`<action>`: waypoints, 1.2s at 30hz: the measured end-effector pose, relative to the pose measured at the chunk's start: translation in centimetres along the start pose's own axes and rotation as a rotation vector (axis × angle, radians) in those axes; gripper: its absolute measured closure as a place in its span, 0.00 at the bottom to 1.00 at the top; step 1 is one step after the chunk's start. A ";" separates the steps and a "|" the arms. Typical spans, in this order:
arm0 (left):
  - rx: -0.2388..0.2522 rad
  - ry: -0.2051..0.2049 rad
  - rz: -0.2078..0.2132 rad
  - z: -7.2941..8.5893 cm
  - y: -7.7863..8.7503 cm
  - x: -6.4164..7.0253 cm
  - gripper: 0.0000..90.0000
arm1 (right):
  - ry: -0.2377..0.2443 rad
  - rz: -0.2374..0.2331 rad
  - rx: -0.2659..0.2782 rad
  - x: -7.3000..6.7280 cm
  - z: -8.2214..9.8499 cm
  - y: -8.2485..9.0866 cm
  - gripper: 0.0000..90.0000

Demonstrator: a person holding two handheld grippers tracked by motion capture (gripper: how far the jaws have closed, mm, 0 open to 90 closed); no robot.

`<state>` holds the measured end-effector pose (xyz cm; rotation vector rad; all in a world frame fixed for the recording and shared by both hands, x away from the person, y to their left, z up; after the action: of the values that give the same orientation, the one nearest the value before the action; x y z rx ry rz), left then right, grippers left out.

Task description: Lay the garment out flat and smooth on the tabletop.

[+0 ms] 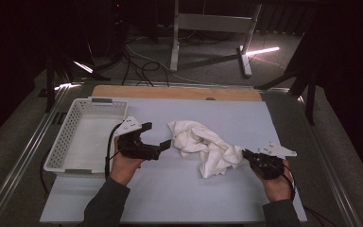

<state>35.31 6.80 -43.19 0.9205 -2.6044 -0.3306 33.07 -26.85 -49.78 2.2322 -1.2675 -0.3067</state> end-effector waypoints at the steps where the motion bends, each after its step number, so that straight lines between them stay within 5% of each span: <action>1: -0.001 0.000 0.001 0.0 0.0 0.0 0.00 | -0.006 0.011 -0.001 0.3 0.1 0.0 0.97; 5: -0.005 -0.002 0.003 0.1 -0.1 0.1 0.00 | -0.020 0.016 -0.007 1.1 0.3 -0.1 0.92; 8: -0.005 -0.002 0.002 0.1 -0.1 0.1 0.00 | -0.029 0.016 0.002 0.8 0.0 0.0 0.70; 9: -0.005 -0.002 0.002 0.1 -0.1 0.1 0.00 | -0.040 0.008 0.028 0.4 -0.4 0.2 0.54; 16: -0.005 -0.004 0.003 0.1 -0.2 0.2 0.00 | -0.026 -0.013 0.062 -1.9 -1.4 0.4 0.32; 19: -0.003 -0.005 0.004 0.1 -0.2 0.2 0.00 | 0.006 -0.064 0.064 -4.0 -1.6 -0.1 0.31; 36: 0.001 -0.004 0.008 0.0 -0.2 0.4 0.00 | 0.043 -0.143 0.026 -8.3 -1.2 -2.7 0.30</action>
<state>35.09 6.37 -43.16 0.9099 -2.6114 -0.3294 31.15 -18.34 -50.85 2.3441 -1.0975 -0.2958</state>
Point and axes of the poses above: each handheld gripper's, and its own axes: y roughly backward along the jaws, z roughly out of its underside, x roughly to its right, the point moved 7 cm from there along -y, roughly forward along the jaws, and after that the axes turned 2 degrees about y, right-handed, at the moved point
